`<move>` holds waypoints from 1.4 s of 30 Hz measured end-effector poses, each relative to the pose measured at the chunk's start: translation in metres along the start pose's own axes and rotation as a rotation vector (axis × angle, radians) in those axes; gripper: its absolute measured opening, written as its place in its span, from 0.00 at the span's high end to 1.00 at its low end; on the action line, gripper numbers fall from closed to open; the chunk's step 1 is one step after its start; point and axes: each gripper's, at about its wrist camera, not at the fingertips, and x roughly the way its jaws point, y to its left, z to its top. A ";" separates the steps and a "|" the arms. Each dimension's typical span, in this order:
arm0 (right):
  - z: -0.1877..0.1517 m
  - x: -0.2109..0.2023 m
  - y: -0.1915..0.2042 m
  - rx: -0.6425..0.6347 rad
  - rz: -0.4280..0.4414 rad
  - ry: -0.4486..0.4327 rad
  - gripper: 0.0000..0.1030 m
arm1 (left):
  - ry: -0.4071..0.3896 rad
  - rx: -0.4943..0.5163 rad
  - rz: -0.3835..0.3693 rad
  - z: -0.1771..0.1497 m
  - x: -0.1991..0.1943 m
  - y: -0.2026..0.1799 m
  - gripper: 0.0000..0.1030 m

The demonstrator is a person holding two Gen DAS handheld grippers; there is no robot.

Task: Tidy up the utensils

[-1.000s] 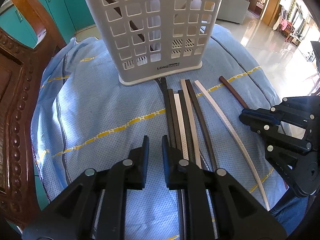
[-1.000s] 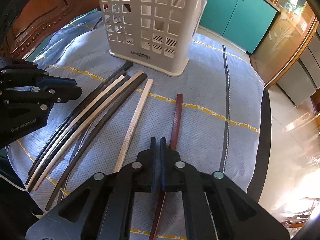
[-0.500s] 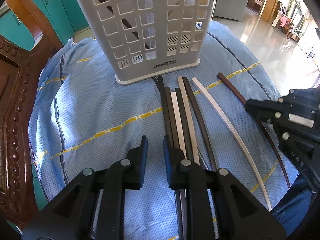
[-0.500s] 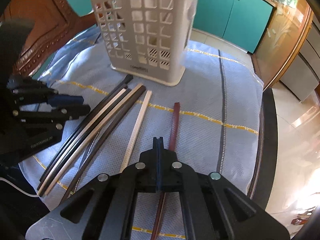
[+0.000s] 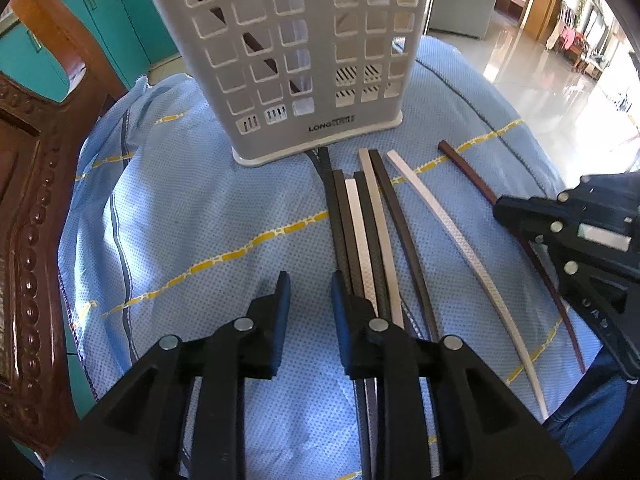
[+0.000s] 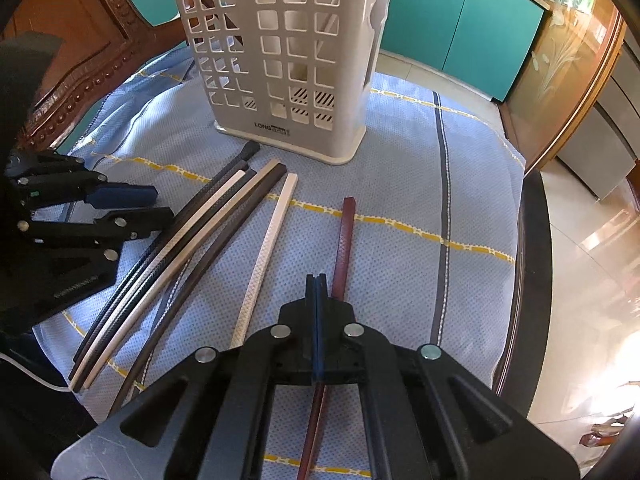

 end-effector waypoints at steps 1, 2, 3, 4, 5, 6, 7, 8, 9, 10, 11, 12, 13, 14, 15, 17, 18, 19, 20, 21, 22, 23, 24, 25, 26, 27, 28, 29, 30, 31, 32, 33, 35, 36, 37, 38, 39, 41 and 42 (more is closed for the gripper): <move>0.000 0.000 0.000 0.001 0.000 0.001 0.99 | -0.008 -0.008 -0.010 0.000 -0.002 0.001 0.72; 0.000 0.001 0.000 0.000 0.000 0.003 0.99 | -0.014 -0.014 -0.018 0.001 -0.003 0.002 0.69; 0.000 0.002 0.001 0.000 -0.001 0.006 0.99 | -0.016 -0.017 -0.025 0.001 -0.004 0.001 0.68; -0.001 0.003 0.001 -0.002 -0.004 0.012 0.99 | -0.016 -0.012 -0.031 0.001 -0.003 0.000 0.68; -0.001 0.004 0.002 -0.004 -0.009 0.015 0.98 | -0.015 -0.008 -0.031 0.002 -0.002 -0.001 0.68; -0.002 0.005 0.003 -0.007 -0.011 0.019 0.98 | -0.007 0.003 -0.026 0.002 0.001 -0.004 0.68; -0.002 0.006 0.003 -0.009 -0.011 0.021 0.98 | -0.001 0.010 -0.019 0.002 0.003 -0.007 0.68; -0.002 0.006 0.004 -0.011 -0.011 0.022 0.98 | -0.009 0.017 -0.009 0.003 0.004 -0.009 0.67; -0.002 0.006 0.005 -0.014 -0.012 0.023 0.98 | -0.009 0.020 -0.008 0.003 0.004 -0.012 0.67; -0.002 0.006 0.006 -0.016 -0.013 0.024 0.97 | -0.009 0.018 -0.009 0.002 0.004 -0.013 0.67; -0.003 0.007 0.007 -0.017 -0.013 0.026 0.97 | -0.009 0.014 -0.012 0.003 0.005 -0.013 0.67; -0.003 0.007 0.007 -0.018 -0.015 0.027 0.96 | -0.010 0.012 -0.011 0.003 0.006 -0.015 0.67; -0.003 0.007 0.007 -0.018 -0.016 0.028 0.96 | -0.013 0.011 -0.008 0.003 0.006 -0.015 0.67; -0.004 0.007 0.006 -0.018 -0.017 0.029 0.94 | -0.016 0.011 -0.005 0.003 0.007 -0.016 0.67; -0.003 0.007 0.007 -0.017 -0.016 0.029 0.92 | -0.019 0.011 -0.002 0.003 0.007 -0.017 0.67; -0.003 0.007 0.008 -0.018 -0.018 0.030 0.92 | -0.023 0.013 0.003 0.003 0.006 -0.019 0.67; -0.004 0.007 0.008 -0.020 -0.020 0.031 0.92 | -0.026 0.014 0.006 0.003 0.005 -0.021 0.67; -0.004 0.007 0.007 -0.021 -0.021 0.032 0.92 | -0.026 0.014 0.007 0.004 0.005 -0.022 0.67; -0.005 0.007 0.007 -0.021 -0.022 0.033 0.91 | -0.024 0.013 0.006 0.004 0.005 -0.023 0.67; -0.005 0.007 0.007 -0.020 -0.022 0.033 0.91 | -0.021 0.013 0.004 0.005 0.006 -0.023 0.67; -0.005 0.007 0.006 -0.019 -0.022 0.034 0.91 | -0.017 0.013 0.001 0.005 0.006 -0.023 0.67; -0.005 0.007 0.006 -0.018 -0.023 0.035 0.91 | -0.013 0.014 -0.003 0.005 0.006 -0.022 0.67; -0.005 0.008 0.005 -0.016 -0.022 0.035 0.91 | -0.008 0.014 -0.009 0.004 0.006 -0.021 0.67; -0.005 0.008 0.005 -0.014 -0.021 0.035 0.91 | -0.003 0.012 -0.016 0.004 0.006 -0.019 0.68; -0.005 0.008 0.004 -0.013 -0.020 0.035 0.91 | -0.001 0.010 -0.022 0.004 0.007 -0.017 0.72; -0.004 0.008 0.004 -0.012 -0.020 0.035 0.91 | 0.003 0.009 -0.020 0.003 0.007 -0.014 0.75; -0.004 0.008 0.003 -0.010 -0.018 0.035 0.91 | 0.005 0.007 -0.017 0.002 0.007 -0.010 0.78; -0.004 0.008 0.003 -0.008 -0.018 0.035 0.91 | 0.011 0.003 -0.012 0.002 0.007 -0.008 0.82; -0.004 0.008 0.002 -0.006 -0.018 0.035 0.91 | 0.020 -0.002 -0.005 0.002 0.010 -0.005 0.83; -0.004 0.007 0.001 -0.004 -0.018 0.034 0.91 | 0.020 -0.005 -0.009 0.001 0.009 -0.002 0.83; -0.003 0.007 0.001 -0.002 -0.018 0.033 0.91 | 0.018 -0.011 -0.015 0.001 0.009 0.001 0.83; -0.003 0.006 -0.001 0.003 -0.016 0.030 0.91 | 0.009 -0.015 -0.020 0.001 0.007 0.002 0.83; -0.001 0.004 -0.003 0.014 -0.015 0.022 0.91 | -0.009 -0.022 -0.042 0.002 0.005 0.006 0.83; 0.000 0.003 -0.004 0.022 -0.010 0.017 0.91 | -0.018 -0.028 -0.060 0.002 0.003 0.008 0.83; 0.000 0.002 -0.005 0.028 0.000 0.013 0.91 | -0.023 -0.030 -0.070 0.001 0.001 0.009 0.83; 0.001 0.002 -0.005 0.029 0.007 0.010 0.91 | -0.026 -0.029 -0.076 0.001 0.001 0.008 0.83; 0.002 0.002 -0.004 0.027 0.012 0.009 0.91 | -0.023 -0.023 -0.080 0.002 0.002 0.006 0.83; 0.002 0.002 -0.002 0.018 0.015 0.008 0.91 | -0.003 -0.004 -0.066 0.002 0.009 0.001 0.82; 0.003 0.003 -0.002 0.017 0.016 0.009 0.91 | -0.003 -0.001 -0.058 0.004 0.009 -0.006 0.82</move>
